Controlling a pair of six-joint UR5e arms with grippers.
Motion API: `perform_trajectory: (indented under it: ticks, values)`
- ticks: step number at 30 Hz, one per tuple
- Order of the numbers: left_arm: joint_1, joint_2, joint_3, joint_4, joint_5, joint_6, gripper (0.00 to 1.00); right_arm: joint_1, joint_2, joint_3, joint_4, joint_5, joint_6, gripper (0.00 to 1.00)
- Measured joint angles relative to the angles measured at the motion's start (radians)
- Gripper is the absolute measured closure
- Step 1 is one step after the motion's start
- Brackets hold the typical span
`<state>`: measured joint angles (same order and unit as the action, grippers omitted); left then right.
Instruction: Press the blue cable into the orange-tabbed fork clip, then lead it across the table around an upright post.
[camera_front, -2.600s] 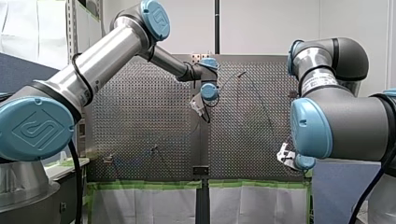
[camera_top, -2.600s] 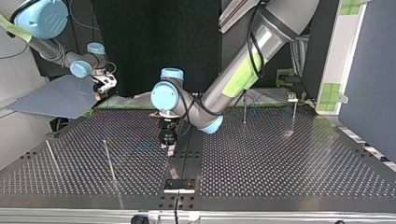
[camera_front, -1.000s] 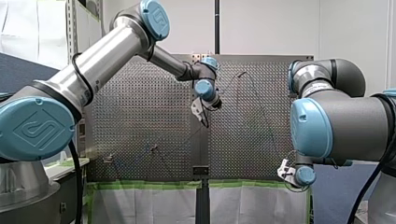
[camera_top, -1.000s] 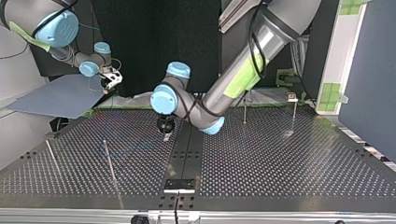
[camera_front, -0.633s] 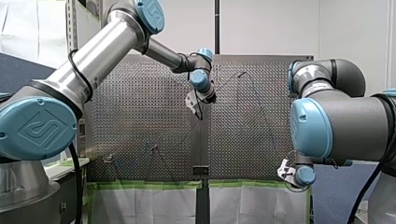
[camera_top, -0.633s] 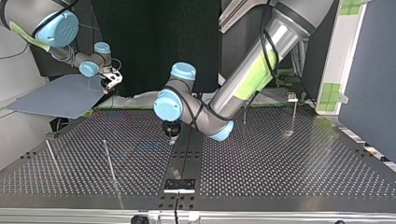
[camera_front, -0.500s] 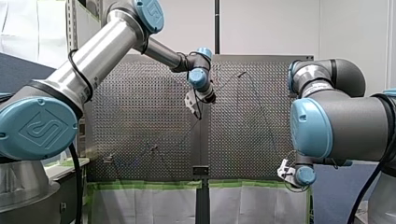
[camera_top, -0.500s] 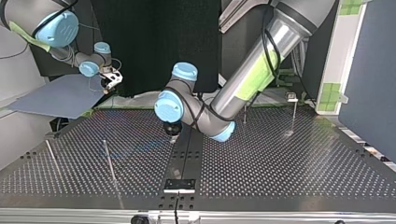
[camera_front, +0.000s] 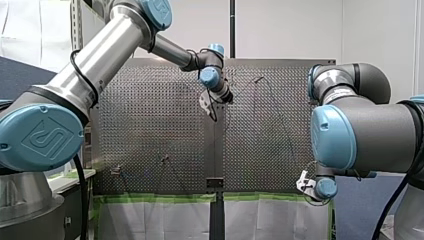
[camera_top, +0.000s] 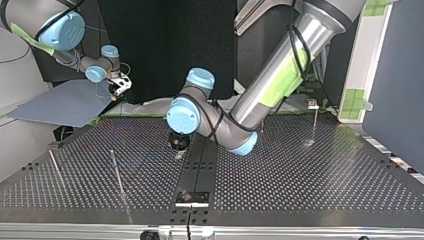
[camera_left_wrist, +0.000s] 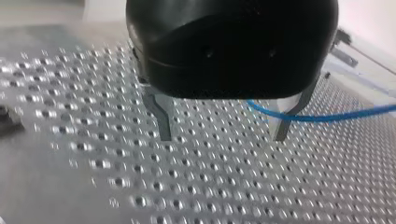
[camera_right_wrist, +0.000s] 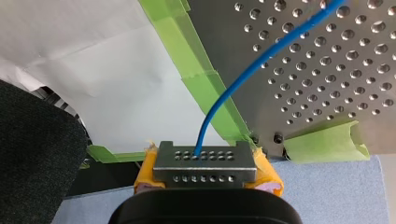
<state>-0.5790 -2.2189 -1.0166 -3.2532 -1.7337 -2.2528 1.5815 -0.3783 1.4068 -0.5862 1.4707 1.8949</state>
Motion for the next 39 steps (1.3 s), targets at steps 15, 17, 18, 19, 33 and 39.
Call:
perform_trajectory:
  ticks: [15,17,18,19,33,39]
  values:
    - [0.003,0.002,0.000,-0.069,0.127,0.008,0.00,0.001,0.000,0.000,0.000,-0.002,0.000,1.00]
    - [0.003,0.004,0.000,-0.091,0.143,0.024,0.00,0.001,0.000,0.000,0.000,-0.003,0.000,1.00]
    - [0.003,0.005,0.000,-0.101,0.145,0.032,0.00,0.001,0.000,0.000,0.000,-0.003,0.000,1.00]
    - [0.003,0.008,0.000,-0.111,0.144,0.041,0.00,0.001,0.000,0.000,0.000,-0.003,0.000,1.00]
    - [-0.026,0.121,0.000,-0.252,0.072,0.148,0.00,0.001,0.000,0.000,0.000,-0.004,0.000,1.00]
    - [-0.049,0.159,0.000,-0.211,0.113,0.211,0.00,0.002,0.000,0.000,0.000,-0.005,0.000,1.00]
